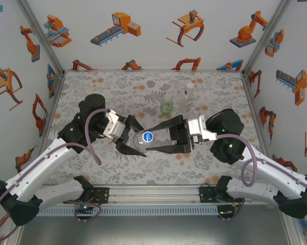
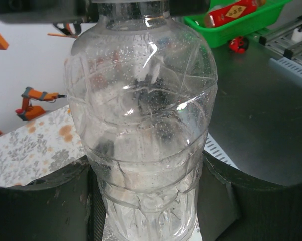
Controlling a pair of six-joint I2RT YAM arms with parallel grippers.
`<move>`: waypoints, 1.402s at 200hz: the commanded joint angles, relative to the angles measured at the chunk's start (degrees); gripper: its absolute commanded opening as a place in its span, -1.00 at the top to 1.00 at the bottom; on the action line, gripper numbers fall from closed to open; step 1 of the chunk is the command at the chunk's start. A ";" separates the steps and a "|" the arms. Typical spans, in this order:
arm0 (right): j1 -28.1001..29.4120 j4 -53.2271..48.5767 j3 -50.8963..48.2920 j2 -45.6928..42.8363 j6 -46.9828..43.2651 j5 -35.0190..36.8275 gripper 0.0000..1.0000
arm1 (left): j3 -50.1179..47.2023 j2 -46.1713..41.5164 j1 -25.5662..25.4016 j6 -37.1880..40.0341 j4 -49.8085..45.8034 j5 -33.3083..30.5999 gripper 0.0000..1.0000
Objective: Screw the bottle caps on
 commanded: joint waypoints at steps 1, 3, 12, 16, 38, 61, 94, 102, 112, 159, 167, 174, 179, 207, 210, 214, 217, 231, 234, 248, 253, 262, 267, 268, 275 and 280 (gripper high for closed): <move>0.00 9.27 2.71 1.97 7.08 -5.32 0.06 | 2.05 0.58 -0.20 2.52 -2.52 3.93 1.00; 0.01 9.82 2.85 2.18 7.56 -5.50 0.06 | 2.17 0.63 -0.21 2.93 -3.04 3.90 1.00; -0.04 12.02 3.03 3.20 9.79 -6.07 0.09 | 2.60 0.79 -0.09 4.89 -5.06 3.74 1.00; -0.04 12.86 3.17 3.51 10.73 -6.30 0.10 | 2.63 0.89 -0.07 5.33 -5.42 3.75 1.00; -0.05 15.27 3.76 4.98 13.53 -7.20 0.16 | 3.12 1.34 -0.15 5.78 -5.97 3.42 1.00; 0.01 16.12 3.74 5.37 14.23 -7.56 0.22 | 3.24 1.46 -0.08 7.55 -7.28 3.41 1.00; 0.01 16.16 3.98 5.71 14.56 -8.63 0.24 | 3.83 1.57 -0.13 8.42 -8.49 3.34 1.00; 0.00 16.16 4.02 5.84 14.60 -9.01 0.26 | 3.72 1.65 -0.11 8.62 -8.48 3.23 1.00; -0.02 16.19 4.19 5.97 14.79 -9.40 0.36 | 3.92 1.72 -0.14 8.57 -8.64 3.10 1.00; 0.01 14.41 3.63 5.67 12.09 -9.98 1.00 | 3.77 1.02 -0.09 9.13 -8.57 -1.50 1.00; -0.07 12.63 3.25 5.01 10.07 -8.44 1.00 | 3.11 0.57 -0.12 8.99 -7.53 -3.39 1.00; -0.06 10.22 2.86 4.11 7.49 -6.33 1.00 | 2.40 0.12 -0.13 8.07 -5.95 -5.39 1.00; -0.01 8.15 2.54 3.47 5.41 -4.68 1.00 | 1.95 -0.13 -0.12 7.51 -4.95 -6.99 1.00; -0.01 3.84 -0.16 0.17 -2.07 4.31 1.00 | -0.50 -1.62 -0.12 6.14 -0.94 -16.48 1.00; -0.01 4.00 -0.51 -0.09 -2.40 5.00 1.00 | -0.90 -1.77 -0.13 6.00 -0.30 -17.43 1.00; 0.00 4.29 -0.81 -0.35 -2.73 5.75 1.00 | -1.31 -1.95 -0.09 5.73 0.60 -18.71 1.00; 0.01 4.45 -1.11 -0.50 -3.00 6.30 1.00 | -1.62 -2.06 -0.15 5.49 1.34 -19.56 1.00; 0.01 4.55 -1.77 -0.84 -4.67 8.76 1.00 | -3.03 -2.39 -0.20 5.06 4.29 -23.14 1.00; -0.04 4.55 -1.89 -0.84 -4.93 9.21 1.00 | -3.36 -2.40 -0.17 4.82 5.18 -23.93 1.00; -0.01 5.06 -2.32 -0.72 -6.27 11.56 1.00 | -4.57 -2.15 -0.24 3.91 9.19 -27.02 1.00; -0.02 5.51 -2.59 -0.55 -6.66 12.60 1.00 | -4.67 -1.99 -0.21 3.78 10.14 -28.02 1.00; 0.00 6.70 -3.20 -0.47 -7.04 14.56 1.00 | -4.92 -1.68 -0.29 3.60 11.64 -29.80 1.00; 0.00 7.47 -3.56 -0.34 -7.11 15.94 1.00 | -5.08 -1.58 -0.27 3.47 12.60 -30.85 1.00; 0.01 7.68 -3.61 -0.30 -7.15 16.21 1.00 | -5.14 -1.52 -0.26 3.49 12.83 -31.00 1.00; -0.02 8.76 -4.17 -0.13 -7.33 18.28 1.00 | -5.54 -1.31 -0.34 3.44 14.37 -32.39 1.00; 0.00 9.64 -4.53 -0.03 -7.56 19.64 1.00 | -5.85 -1.21 -0.51 3.32 15.56 -33.34 1.00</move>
